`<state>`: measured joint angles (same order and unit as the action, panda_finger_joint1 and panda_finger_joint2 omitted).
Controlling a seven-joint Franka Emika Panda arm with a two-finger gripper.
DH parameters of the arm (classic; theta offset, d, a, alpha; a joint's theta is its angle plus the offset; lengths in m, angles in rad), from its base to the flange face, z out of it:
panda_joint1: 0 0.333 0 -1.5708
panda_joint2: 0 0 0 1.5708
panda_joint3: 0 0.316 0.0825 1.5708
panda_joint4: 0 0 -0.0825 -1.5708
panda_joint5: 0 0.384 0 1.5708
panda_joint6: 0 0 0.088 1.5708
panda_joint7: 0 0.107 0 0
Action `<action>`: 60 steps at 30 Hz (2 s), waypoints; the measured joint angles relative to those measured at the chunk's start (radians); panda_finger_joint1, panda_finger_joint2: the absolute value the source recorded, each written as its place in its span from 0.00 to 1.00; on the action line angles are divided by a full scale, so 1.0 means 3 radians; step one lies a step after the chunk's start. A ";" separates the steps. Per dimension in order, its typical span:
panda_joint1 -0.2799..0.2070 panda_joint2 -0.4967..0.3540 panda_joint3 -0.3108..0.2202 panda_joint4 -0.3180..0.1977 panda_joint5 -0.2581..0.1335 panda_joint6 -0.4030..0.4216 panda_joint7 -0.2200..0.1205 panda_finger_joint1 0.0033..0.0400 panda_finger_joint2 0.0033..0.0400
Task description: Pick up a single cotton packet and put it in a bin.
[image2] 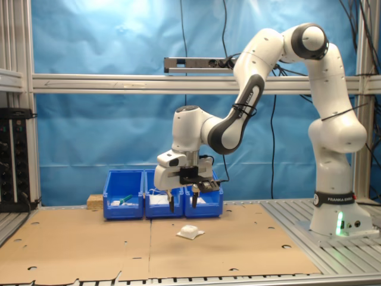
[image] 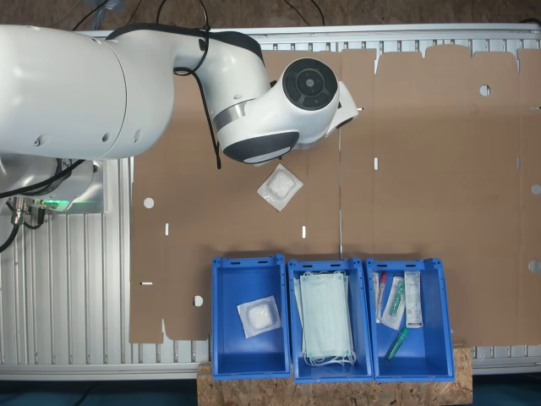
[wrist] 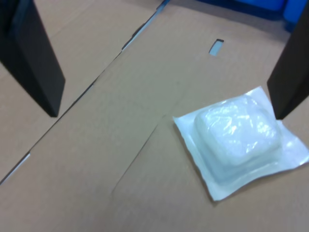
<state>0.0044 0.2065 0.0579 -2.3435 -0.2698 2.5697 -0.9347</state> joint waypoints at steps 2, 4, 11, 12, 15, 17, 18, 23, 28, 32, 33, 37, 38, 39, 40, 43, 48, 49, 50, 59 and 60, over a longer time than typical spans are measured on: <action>-0.0040 -0.0012 -0.0010 0.0000 0.0000 -0.0027 -0.0132 1.00 1.00; -0.0080 -0.0020 -0.0024 0.0000 0.0000 -0.0053 -0.0270 1.00 1.00; -0.0225 -0.0027 -0.0078 -0.0011 0.0000 -0.0118 -0.0744 1.00 1.00; -0.0242 -0.0027 -0.0087 -0.0014 0.0000 -0.0126 -0.0805 1.00 1.00; -0.0289 -0.0027 -0.0110 -0.0023 0.0000 -0.0144 -0.0975 1.00 1.00; -0.0315 -0.0027 -0.0119 -0.0033 0.0000 -0.0152 -0.1079 1.00 1.00; -0.0325 -0.0027 -0.0124 -0.0038 0.0000 -0.0156 -0.1129 1.00 1.00; -0.0360 -0.0014 -0.0137 -0.0063 0.0000 -0.0166 -0.1387 1.00 1.00; -0.0366 0.0039 -0.0137 -0.0067 0.0000 -0.0144 -0.1561 1.00 1.00; -0.0366 0.0106 -0.0136 -0.0070 0.0000 -0.0107 -0.1683 1.00 1.00; -0.0366 0.0125 -0.0136 -0.0070 0.0004 -0.0095 -0.1714 1.00 1.00; -0.0367 0.0205 -0.0133 -0.0072 0.0017 -0.0054 -0.1830 1.00 1.00; -0.0367 0.0225 -0.0132 -0.0073 0.0020 -0.0044 -0.1857 1.00 1.00; -0.0367 0.0245 -0.0131 -0.0073 0.0024 -0.0034 -0.1884 1.00 1.00; -0.0367 0.0264 -0.0130 -0.0074 0.0026 -0.0023 -0.1910 1.00 1.00; -0.0367 0.0318 -0.0127 -0.0075 0.0033 0.0007 -0.1978 1.00 1.00; -0.0367 0.0392 -0.0121 -0.0076 0.0041 0.0058 -0.2079 1.00 1.00; -0.0367 0.0404 -0.0120 -0.0076 0.0042 0.0066 -0.2098 1.00 1.00; -0.0367 0.0415 -0.0118 -0.0076 0.0043 0.0072 -0.2114 1.00 1.00; -0.0367 0.0519 -0.0106 -0.0042 0.0046 0.0124 -0.2242 1.00 1.00; -0.0367 0.0536 -0.0105 -0.0033 0.0046 0.0128 -0.2252 1.00 1.00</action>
<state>-0.1057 0.3671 0.0263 -2.3535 -0.2559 2.6081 -1.6104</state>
